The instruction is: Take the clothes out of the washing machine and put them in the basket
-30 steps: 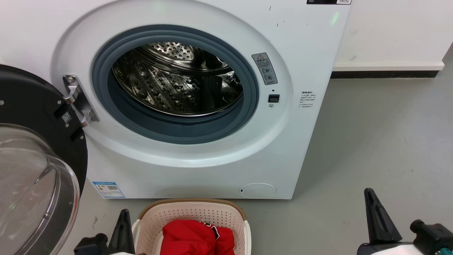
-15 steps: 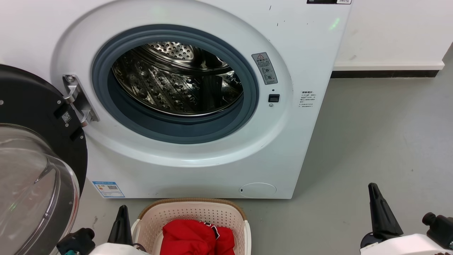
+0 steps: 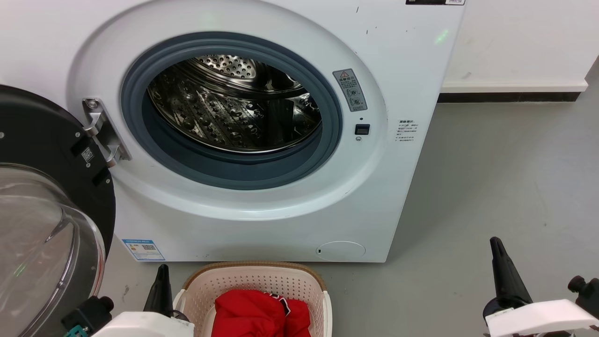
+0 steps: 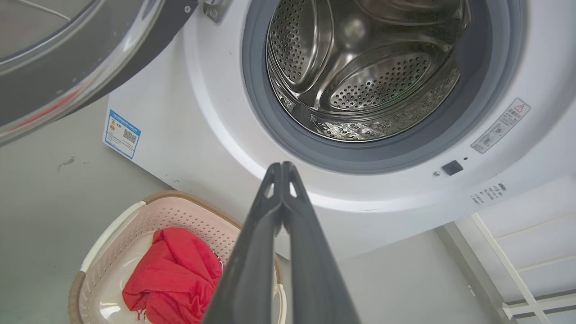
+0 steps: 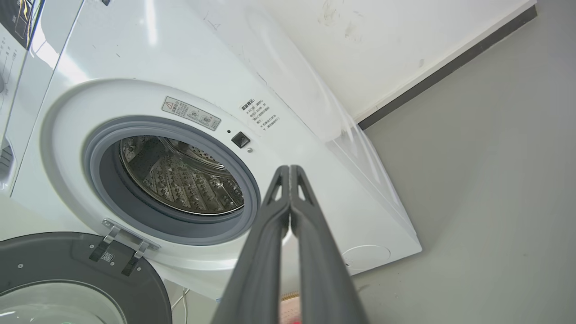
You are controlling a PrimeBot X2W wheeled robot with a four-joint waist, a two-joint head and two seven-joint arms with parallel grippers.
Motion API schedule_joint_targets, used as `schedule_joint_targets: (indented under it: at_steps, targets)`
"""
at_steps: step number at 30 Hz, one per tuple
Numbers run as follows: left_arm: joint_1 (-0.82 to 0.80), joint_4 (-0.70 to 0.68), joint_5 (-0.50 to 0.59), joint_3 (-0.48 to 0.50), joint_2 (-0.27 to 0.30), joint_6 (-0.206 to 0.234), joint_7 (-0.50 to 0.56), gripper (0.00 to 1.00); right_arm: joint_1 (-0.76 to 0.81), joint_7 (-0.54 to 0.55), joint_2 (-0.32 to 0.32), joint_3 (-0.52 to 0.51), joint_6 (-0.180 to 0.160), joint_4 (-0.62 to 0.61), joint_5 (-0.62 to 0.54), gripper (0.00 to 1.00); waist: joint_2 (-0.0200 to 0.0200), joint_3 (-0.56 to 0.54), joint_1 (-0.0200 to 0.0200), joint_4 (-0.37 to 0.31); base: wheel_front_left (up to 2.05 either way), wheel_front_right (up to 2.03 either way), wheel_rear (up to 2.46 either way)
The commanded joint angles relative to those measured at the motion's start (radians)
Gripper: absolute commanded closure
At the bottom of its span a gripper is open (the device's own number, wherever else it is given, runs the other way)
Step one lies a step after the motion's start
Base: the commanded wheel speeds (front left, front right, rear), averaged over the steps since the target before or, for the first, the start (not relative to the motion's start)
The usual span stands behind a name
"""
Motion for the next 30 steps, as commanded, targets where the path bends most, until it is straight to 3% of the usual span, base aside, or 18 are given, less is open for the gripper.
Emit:
schedule_joint_targets:
  at_steps: [1, 30]
  targets:
    - [-0.031, -0.008, -0.034, 0.006, 0.001, -0.01, 0.007, 1.0, -0.033, 0.007, -0.008, -0.003, 0.0, -0.004, 0.038, 1.0, -0.0001, 0.0, -0.0001, 0.0, 0.0, 0.0, 0.0]
    - [-0.089, 0.023, -0.398, 0.037, 0.0, -0.059, 0.093, 1.0, -0.093, 0.09, -0.012, -0.026, 0.0, 0.054, 0.398, 1.0, -0.0001, 0.003, -0.0001, 0.003, 0.0, 0.0, 0.0]
